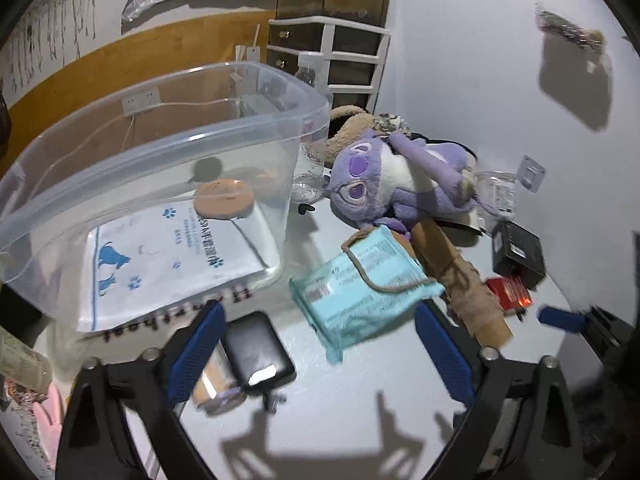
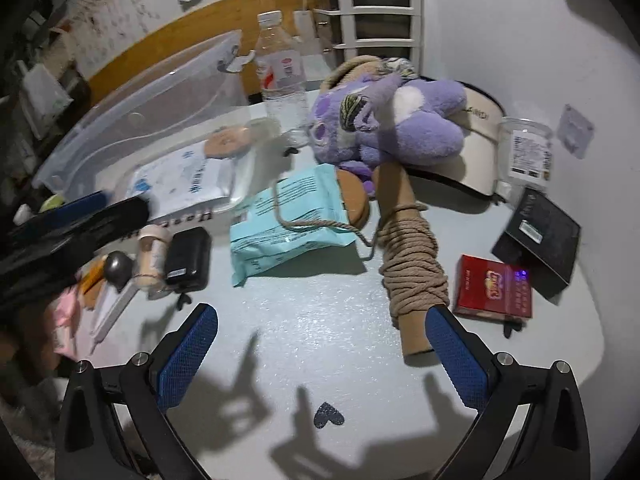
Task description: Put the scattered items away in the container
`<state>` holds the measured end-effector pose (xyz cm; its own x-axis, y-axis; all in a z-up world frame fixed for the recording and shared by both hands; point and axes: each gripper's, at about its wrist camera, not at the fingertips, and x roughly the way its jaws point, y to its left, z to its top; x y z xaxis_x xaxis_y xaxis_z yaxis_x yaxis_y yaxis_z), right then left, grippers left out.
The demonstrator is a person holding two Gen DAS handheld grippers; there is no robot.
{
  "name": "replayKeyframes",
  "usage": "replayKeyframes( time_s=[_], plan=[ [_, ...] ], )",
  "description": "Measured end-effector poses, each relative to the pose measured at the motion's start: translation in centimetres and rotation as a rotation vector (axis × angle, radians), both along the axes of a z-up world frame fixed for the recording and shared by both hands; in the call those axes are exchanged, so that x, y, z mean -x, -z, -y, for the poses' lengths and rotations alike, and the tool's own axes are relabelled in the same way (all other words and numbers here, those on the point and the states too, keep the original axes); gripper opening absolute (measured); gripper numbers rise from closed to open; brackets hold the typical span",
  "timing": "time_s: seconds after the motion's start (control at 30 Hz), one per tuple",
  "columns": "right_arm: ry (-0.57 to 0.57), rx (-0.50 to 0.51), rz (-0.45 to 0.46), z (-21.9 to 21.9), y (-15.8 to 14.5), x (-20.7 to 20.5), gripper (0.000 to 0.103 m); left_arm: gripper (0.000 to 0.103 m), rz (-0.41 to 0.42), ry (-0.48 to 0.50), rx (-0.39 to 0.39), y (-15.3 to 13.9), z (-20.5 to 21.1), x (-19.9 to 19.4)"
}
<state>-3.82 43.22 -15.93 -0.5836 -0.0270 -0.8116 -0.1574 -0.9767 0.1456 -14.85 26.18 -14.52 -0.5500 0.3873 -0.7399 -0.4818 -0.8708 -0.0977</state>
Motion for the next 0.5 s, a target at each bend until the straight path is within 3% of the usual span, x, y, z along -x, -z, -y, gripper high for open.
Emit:
replayKeyframes(
  time_s=[0.1, 0.17, 0.33, 0.5],
  plan=[
    [-0.032, -0.021, 0.004, -0.7, -0.1, -0.4, 0.091, 0.075, 0.044, -0.004, 0.01, 1.5, -1.9, 2.4],
    [-0.044, -0.027, 0.011, -1.3, 0.0, -0.5, 0.087, 0.074, 0.061, 0.002, 0.031, 2.6, -3.3, 3.7],
    [-0.043, -0.055, 0.014, -2.8, 0.1, -1.2, 0.087, 0.072, 0.065, 0.025, 0.107, 5.4, -6.9, 5.4],
    [-0.013, -0.057, 0.034, -4.6, 0.6, -2.0, 0.087, 0.071, 0.136, 0.007, 0.059, 7.4, -9.0, 7.1]
  ],
)
